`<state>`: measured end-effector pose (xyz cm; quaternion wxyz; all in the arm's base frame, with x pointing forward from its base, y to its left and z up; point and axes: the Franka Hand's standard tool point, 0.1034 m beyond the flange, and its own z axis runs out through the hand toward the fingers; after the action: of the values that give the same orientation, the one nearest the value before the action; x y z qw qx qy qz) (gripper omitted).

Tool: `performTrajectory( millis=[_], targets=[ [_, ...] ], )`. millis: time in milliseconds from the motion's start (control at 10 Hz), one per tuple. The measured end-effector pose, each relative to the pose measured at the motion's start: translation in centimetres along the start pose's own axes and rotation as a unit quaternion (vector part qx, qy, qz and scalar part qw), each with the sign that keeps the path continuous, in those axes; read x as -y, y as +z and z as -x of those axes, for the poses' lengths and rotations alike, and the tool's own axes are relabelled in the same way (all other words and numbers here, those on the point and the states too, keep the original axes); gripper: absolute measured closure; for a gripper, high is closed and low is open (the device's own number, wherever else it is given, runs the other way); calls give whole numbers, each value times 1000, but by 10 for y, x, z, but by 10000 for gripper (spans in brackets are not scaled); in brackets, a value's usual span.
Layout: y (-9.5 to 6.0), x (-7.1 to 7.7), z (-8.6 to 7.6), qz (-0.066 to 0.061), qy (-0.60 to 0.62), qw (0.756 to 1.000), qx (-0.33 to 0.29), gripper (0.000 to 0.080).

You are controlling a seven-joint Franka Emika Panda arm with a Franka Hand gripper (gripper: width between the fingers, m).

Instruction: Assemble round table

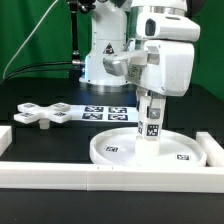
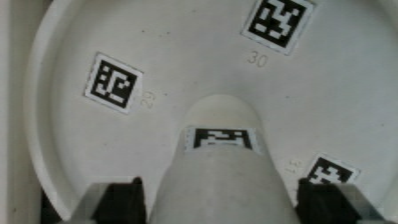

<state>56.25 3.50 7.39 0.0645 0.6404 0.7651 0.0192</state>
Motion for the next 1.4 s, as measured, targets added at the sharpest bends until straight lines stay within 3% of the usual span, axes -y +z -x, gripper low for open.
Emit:
performTrajectory(
  millis=[400,600,800,1200,1400],
  targets=[
    [0,1,1,-2,69,998,0,387],
    [1,5,0,-27,208,978,8,387],
    [2,6,0,-59,328,943,17,387],
    [2,6,-2,-62,480,875,20,387],
    [2,7,-4,-68,594,802,17,387]
  ],
)
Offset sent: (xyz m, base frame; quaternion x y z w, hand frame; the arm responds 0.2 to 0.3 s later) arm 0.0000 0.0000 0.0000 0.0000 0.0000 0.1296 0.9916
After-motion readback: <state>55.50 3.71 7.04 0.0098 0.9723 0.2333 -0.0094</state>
